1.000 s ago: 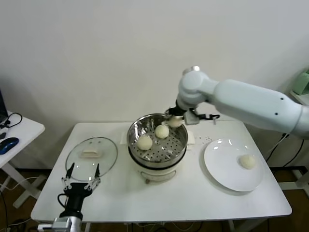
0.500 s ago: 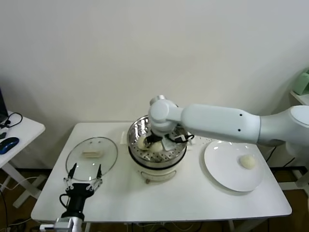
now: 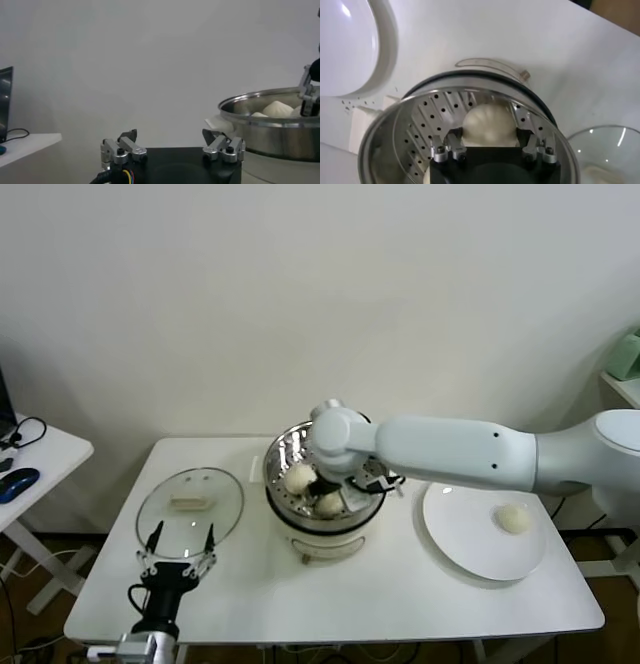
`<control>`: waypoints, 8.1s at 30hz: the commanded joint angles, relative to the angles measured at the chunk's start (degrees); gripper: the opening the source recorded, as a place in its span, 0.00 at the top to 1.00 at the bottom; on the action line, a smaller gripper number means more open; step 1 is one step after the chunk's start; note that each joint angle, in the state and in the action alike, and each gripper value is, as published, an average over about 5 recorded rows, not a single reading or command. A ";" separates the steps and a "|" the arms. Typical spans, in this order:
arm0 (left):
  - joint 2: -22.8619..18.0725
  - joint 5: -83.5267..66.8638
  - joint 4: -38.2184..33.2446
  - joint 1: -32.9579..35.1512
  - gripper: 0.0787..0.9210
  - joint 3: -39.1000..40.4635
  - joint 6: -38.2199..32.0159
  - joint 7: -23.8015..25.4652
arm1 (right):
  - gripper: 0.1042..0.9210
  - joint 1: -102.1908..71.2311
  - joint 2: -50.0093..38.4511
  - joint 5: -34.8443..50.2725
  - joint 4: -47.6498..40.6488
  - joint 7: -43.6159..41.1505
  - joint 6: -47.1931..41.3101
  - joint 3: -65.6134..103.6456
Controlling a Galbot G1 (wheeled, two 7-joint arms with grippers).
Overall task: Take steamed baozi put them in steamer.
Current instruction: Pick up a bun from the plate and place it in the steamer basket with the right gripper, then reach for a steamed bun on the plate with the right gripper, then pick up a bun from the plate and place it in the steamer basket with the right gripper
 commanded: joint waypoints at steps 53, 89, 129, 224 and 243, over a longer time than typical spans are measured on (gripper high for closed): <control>4.46 -2.95 -1.52 -1.93 0.12 0.68 1.69 0.10 | 0.12 20.89 -32.55 66.61 -6.53 1.68 -48.97 -14.16; 2.00 0.61 -1.65 -2.04 0.12 1.30 1.49 0.30 | 0.12 -22.21 -30.15 28.59 -40.44 -2.71 -36.95 18.13; 2.57 0.32 -0.42 -3.86 0.12 1.55 2.23 -0.80 | 0.13 -26.51 -21.31 25.84 -49.38 -1.82 -35.78 26.43; 1.41 4.26 -2.30 -5.66 0.12 6.75 0.07 0.73 | 0.33 10.48 4.80 90.17 -35.20 7.36 -55.62 -27.51; 1.35 4.49 -2.62 -5.85 0.12 7.60 0.49 0.46 | 0.16 10.78 5.17 89.29 -35.58 6.95 -54.89 -26.46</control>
